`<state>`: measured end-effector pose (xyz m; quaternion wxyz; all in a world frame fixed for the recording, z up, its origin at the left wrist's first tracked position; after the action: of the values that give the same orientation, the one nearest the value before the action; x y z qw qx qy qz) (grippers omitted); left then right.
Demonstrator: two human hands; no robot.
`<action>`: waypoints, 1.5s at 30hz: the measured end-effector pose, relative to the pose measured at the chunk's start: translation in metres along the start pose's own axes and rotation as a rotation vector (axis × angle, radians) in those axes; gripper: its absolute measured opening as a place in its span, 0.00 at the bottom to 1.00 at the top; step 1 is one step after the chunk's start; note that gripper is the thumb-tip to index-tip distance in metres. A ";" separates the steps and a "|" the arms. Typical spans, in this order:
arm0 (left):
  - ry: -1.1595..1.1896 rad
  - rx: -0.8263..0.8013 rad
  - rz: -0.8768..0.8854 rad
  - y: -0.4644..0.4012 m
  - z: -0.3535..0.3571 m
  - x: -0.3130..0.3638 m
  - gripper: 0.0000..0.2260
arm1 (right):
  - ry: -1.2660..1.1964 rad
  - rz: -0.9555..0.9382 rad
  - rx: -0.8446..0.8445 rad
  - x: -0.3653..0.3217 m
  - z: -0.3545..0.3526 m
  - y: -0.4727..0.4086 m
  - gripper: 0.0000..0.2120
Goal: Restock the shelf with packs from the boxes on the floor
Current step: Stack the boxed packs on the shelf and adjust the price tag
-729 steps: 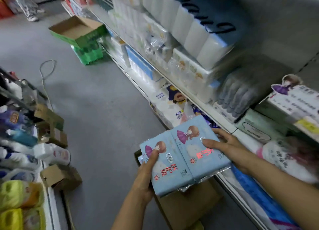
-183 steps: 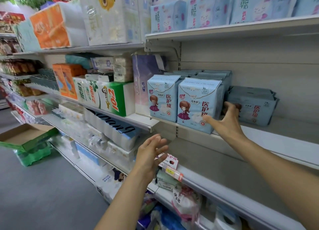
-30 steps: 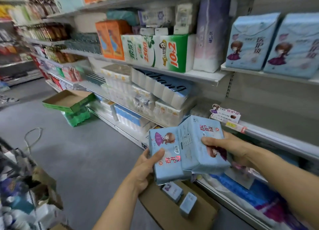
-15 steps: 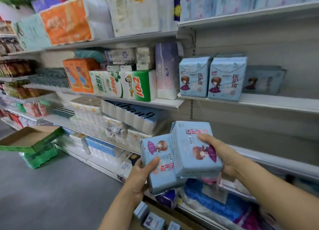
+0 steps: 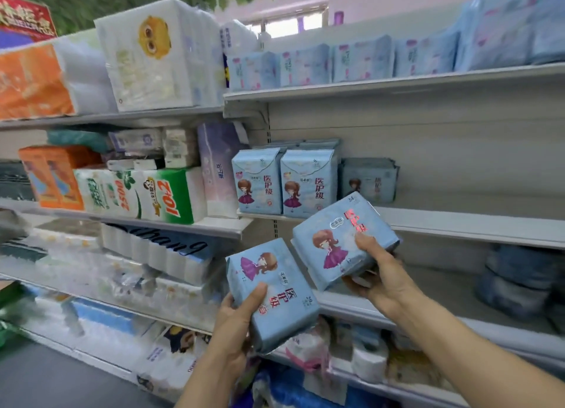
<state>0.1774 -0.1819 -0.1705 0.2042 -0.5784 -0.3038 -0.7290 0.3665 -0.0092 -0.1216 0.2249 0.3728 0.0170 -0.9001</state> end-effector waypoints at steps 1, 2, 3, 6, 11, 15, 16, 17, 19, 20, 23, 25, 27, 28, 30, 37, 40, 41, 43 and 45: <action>0.007 0.001 0.010 -0.002 0.009 0.001 0.21 | -0.004 -0.023 -0.001 -0.008 -0.004 -0.003 0.53; 0.007 -0.002 0.021 -0.002 0.020 0.004 0.22 | -0.006 -0.042 -0.007 -0.017 -0.007 -0.007 0.53; 0.010 -0.004 0.029 -0.003 0.030 0.007 0.23 | -0.004 -0.058 -0.018 -0.026 -0.010 -0.009 0.50; 0.012 -0.008 0.038 -0.002 0.060 0.013 0.24 | 0.020 -0.059 -0.084 -0.046 -0.016 -0.017 0.44; 0.012 -0.001 0.061 -0.008 0.093 0.022 0.30 | 0.051 -0.014 -0.191 -0.078 -0.026 -0.034 0.38; 0.011 0.003 0.078 -0.013 0.120 0.023 0.29 | 0.055 -0.005 -0.218 -0.097 -0.037 -0.050 0.37; 0.009 0.009 0.077 -0.014 0.124 0.022 0.30 | 0.058 -0.016 -0.211 -0.101 -0.041 -0.054 0.38; 0.005 0.010 0.078 -0.014 0.127 0.021 0.31 | 0.070 -0.033 -0.194 -0.104 -0.044 -0.057 0.40; 0.001 0.003 0.071 -0.016 0.137 0.017 0.30 | 0.103 -0.073 -0.156 -0.115 -0.057 -0.065 0.40; -0.002 -0.003 0.066 -0.016 0.144 0.016 0.29 | 0.109 -0.084 -0.152 -0.121 -0.062 -0.069 0.38; -0.022 -0.045 0.039 -0.018 0.163 0.013 0.25 | 0.100 -0.094 -0.152 -0.136 -0.072 -0.080 0.33; -0.031 -0.067 0.023 -0.022 0.173 0.014 0.23 | 0.090 -0.111 -0.147 -0.147 -0.077 -0.087 0.32; -0.036 -0.082 0.014 -0.026 0.178 0.016 0.23 | 0.080 -0.140 -0.151 -0.159 -0.078 -0.096 0.31; -0.042 -0.088 0.010 -0.028 0.180 0.017 0.23 | 0.066 -0.155 -0.154 -0.165 -0.077 -0.100 0.27; -0.057 -0.104 0.008 -0.033 0.183 0.021 0.24 | 0.028 -0.180 -0.113 -0.176 -0.076 -0.114 0.17; -0.154 -0.167 0.020 -0.054 0.190 0.036 0.27 | 0.505 -0.321 0.089 -0.197 -0.079 -0.161 0.34; -0.163 -0.200 0.016 -0.062 0.191 0.042 0.29 | 1.054 -0.323 0.198 -0.201 -0.080 -0.173 0.41; -0.162 -0.213 0.017 -0.064 0.191 0.043 0.30 | 1.111 -0.294 0.198 -0.199 -0.082 -0.177 0.40; -0.172 -0.237 0.020 -0.068 0.193 0.044 0.28 | 1.141 -0.251 0.168 -0.192 -0.081 -0.182 0.32; -0.185 -0.259 0.016 -0.072 0.195 0.044 0.27 | 1.161 -0.243 0.134 -0.186 -0.081 -0.188 0.29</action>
<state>0.2603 0.0053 -0.1141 0.1047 -0.6668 -0.2202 -0.7042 0.4574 0.2483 -0.0789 0.0504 0.8128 0.1228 -0.5673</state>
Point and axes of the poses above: each hand's wrist, its own y-axis away from the middle knuckle, its own z-axis out of the palm, x = y × z, the point moved 8 cm from there along -y, towards the middle knuckle, and after that the axes turned 15 degrees about -y, right-handed, at the moved point
